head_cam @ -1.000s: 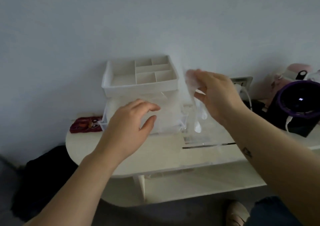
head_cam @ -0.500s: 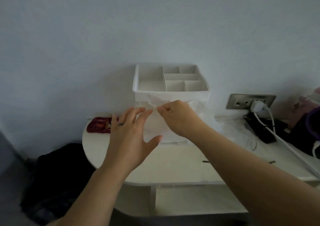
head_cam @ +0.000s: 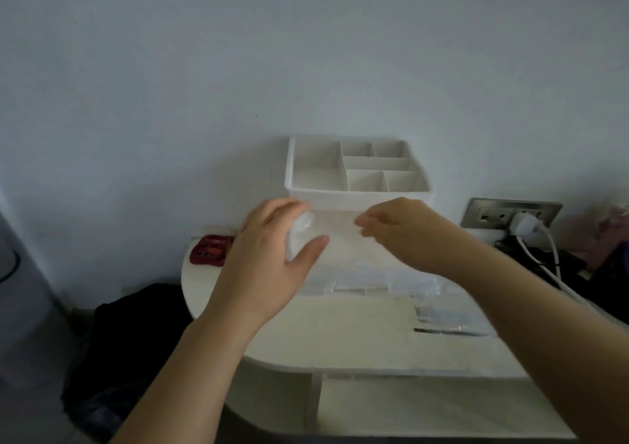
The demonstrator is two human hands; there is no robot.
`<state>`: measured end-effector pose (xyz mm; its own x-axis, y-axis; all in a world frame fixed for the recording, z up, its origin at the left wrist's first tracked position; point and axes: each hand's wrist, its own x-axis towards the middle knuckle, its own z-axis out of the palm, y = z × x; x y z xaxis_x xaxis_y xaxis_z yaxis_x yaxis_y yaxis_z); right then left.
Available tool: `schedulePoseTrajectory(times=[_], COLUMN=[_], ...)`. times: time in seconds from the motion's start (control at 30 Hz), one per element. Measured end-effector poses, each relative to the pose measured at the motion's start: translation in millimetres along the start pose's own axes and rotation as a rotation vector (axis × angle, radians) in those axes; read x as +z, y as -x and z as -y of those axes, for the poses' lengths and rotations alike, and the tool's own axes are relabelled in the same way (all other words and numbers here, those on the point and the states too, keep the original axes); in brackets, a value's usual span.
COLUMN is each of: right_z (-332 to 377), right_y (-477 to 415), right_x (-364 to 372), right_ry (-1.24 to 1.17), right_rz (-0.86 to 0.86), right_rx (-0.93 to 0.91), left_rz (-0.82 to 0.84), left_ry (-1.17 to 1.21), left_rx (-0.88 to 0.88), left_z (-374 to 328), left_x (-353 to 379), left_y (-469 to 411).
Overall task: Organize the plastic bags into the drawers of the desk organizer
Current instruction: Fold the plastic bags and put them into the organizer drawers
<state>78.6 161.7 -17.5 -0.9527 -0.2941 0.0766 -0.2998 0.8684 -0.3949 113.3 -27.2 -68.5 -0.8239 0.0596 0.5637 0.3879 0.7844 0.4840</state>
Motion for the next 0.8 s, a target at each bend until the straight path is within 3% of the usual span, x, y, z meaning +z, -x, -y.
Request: schedulePoseTrajectory(times=[0.1, 0.27, 0.33, 0.4, 0.57, 0.8], right_z=[-14.6, -17.9, -20.4, -23.7, -18.5, -12.0], right_y=[2.4, -2.9, -5.9, -8.6, -16.1, -32.9], right_x=[-12.9, -4.0, -1.6, -0.9, 3.0, 10.3], right_ry=[0.16, 0.313, 0.312, 0.325, 0.34, 0.292], right_rz=[0.064, 0.167, 0.2, 0.211, 0.215, 0.357], right_rx=[0.07, 0.018, 0.016, 0.01, -0.012, 0.044], left_rz=[0.167, 0.845, 1.014, 1.056, 0.984, 0.926], left_ry=[0.032, -0.259, -0.419, -0.502, -0.572, -0.413], left_rx=[0.071, -0.047, -0.05, -0.077, -0.113, -0.121], left_z=[-19.0, -39.7, -40.0, -40.8, -36.0, -33.4], left_x=[7.3, 38.5, 44.2, 44.3, 38.1, 45.4], left_y=[-29.3, -73.8, -80.4, -84.3, -85.4, -83.4])
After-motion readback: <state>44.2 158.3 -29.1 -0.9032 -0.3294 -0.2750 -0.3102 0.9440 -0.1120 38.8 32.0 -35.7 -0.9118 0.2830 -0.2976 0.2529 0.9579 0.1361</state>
